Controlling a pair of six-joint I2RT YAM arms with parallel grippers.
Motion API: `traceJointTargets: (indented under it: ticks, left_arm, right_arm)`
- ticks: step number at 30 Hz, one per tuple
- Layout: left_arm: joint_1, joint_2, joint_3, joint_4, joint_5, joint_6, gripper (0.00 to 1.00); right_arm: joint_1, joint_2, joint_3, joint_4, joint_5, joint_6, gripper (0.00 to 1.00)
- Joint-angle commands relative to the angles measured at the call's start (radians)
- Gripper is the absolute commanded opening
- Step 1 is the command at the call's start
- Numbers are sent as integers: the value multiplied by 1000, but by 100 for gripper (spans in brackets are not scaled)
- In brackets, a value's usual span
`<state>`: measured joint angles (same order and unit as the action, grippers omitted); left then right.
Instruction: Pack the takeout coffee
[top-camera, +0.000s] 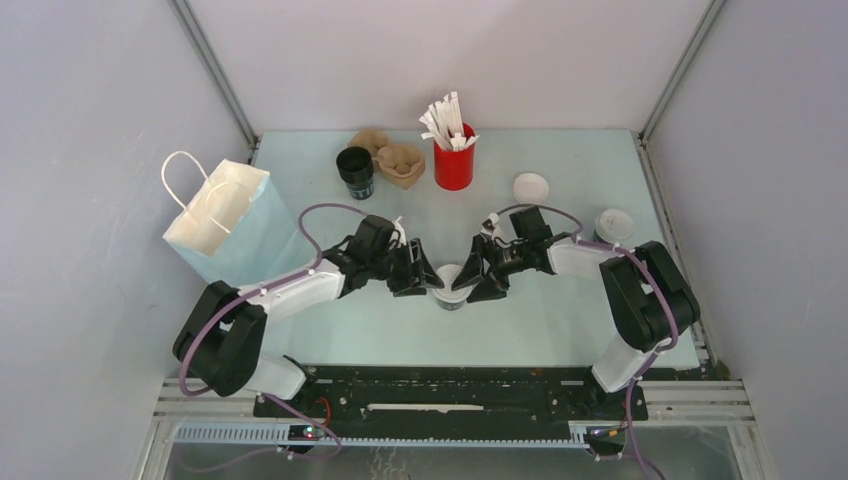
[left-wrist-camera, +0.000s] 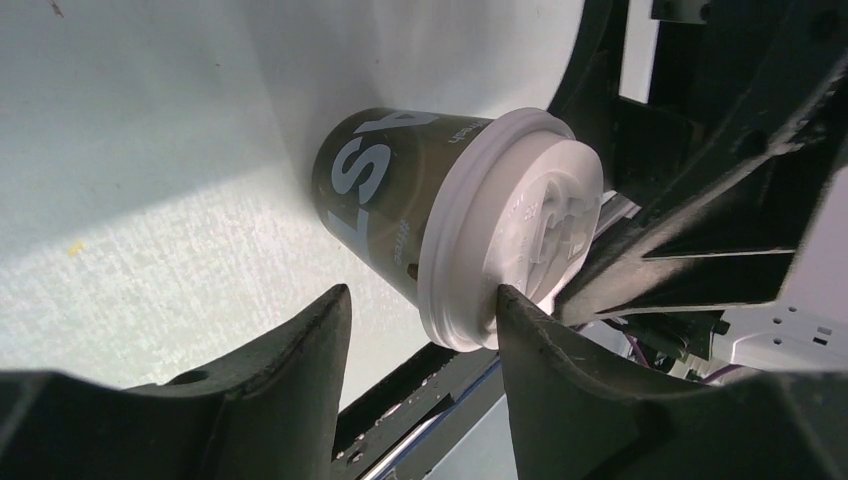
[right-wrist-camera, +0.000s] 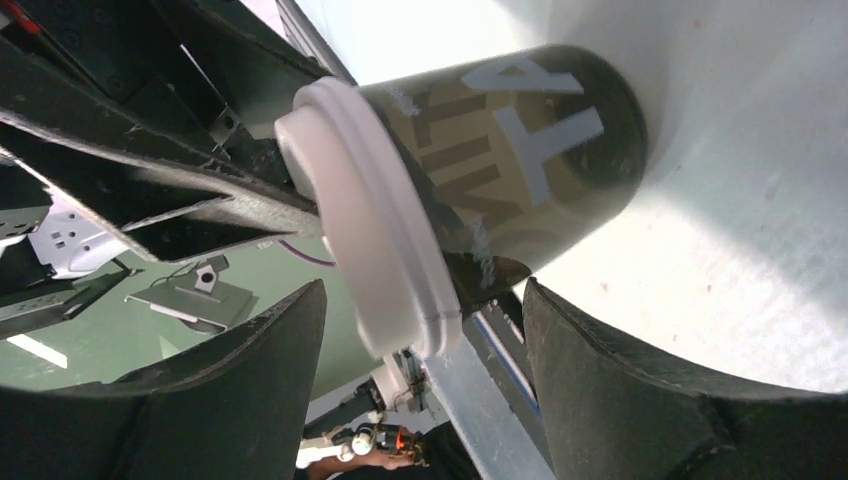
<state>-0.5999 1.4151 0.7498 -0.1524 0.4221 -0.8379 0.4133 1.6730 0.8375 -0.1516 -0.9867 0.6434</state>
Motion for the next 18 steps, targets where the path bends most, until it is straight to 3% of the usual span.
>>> traceJointTargets:
  ticks: [1,3,7,12,15,18]
  left_arm:
    - [-3,73,-68,-118,-135,59,58]
    - [-2,103,-77,-109,-141,63,57]
    - [-2,141,-104,-67,-135,57,56]
    - [-1,56,-53,-145,-150,94,60]
    - [0,6,23,-210,-145,121,67]
    - [0,-26,98,-240,-120,125,77]
  right_arm:
    - [-12,66,-69,120,15,20,80]
    - [-52,107,-112,211,12,39,79]
    - [-83,145,-120,223,-12,22,77]
    - [-93,-12,-86,156,-27,35,80]
    - [-111,-59,-44,71,-26,43,81]
    - [-115,-82,59,-153,72,-73,83]
